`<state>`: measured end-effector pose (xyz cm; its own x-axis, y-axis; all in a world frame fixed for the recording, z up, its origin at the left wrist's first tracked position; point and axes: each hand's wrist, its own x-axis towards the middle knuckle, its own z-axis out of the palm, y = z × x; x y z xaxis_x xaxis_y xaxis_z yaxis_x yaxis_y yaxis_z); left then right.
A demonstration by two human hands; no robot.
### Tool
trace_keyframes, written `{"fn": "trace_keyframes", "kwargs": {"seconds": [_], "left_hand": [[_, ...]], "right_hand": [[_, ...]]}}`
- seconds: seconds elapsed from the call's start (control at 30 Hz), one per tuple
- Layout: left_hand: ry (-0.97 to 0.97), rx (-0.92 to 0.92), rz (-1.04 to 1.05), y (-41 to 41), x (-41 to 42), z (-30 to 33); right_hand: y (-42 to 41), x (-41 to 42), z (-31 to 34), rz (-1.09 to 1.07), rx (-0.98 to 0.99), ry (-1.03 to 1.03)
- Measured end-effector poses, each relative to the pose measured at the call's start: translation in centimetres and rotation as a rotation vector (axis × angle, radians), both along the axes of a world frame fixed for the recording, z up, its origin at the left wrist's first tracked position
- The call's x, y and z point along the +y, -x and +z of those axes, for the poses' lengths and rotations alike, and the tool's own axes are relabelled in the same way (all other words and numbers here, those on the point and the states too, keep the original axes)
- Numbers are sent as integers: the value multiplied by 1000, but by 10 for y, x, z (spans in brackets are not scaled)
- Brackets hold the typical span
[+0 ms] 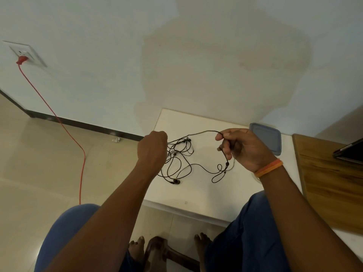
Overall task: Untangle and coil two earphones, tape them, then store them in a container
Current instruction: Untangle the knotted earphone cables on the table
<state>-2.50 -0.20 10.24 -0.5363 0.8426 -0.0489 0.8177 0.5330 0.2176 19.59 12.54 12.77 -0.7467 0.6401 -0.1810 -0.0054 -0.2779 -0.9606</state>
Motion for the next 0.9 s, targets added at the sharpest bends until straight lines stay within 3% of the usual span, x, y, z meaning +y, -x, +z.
{"fn": "trace_keyframes", "kwargs": {"seconds": [0.13,0.23,0.33,0.4,0.5,0.67,0.9], "left_hand": [[-230,-218,-6,-11,6,-1],[-508,-405,-200,-29,14,13],[-484,-531,-486,-46,15,23],[-370,-460,-559,-47,14,24],[-340,-383,-501,-39,14,24],[-439,-382,-201,-17,13,22],[-242,-253,-42,5,13,4]], "right_hand": [[4,-3,-1,-31,-63,-70],[7,-6,-3,3,-123,-100],[12,-11,-2,102,-167,-110],[13,-14,-1,170,-196,-111],[11,-14,0,174,-244,-154],[7,-10,3,78,-228,-267],[3,-6,-1,-33,-125,-221]]}}
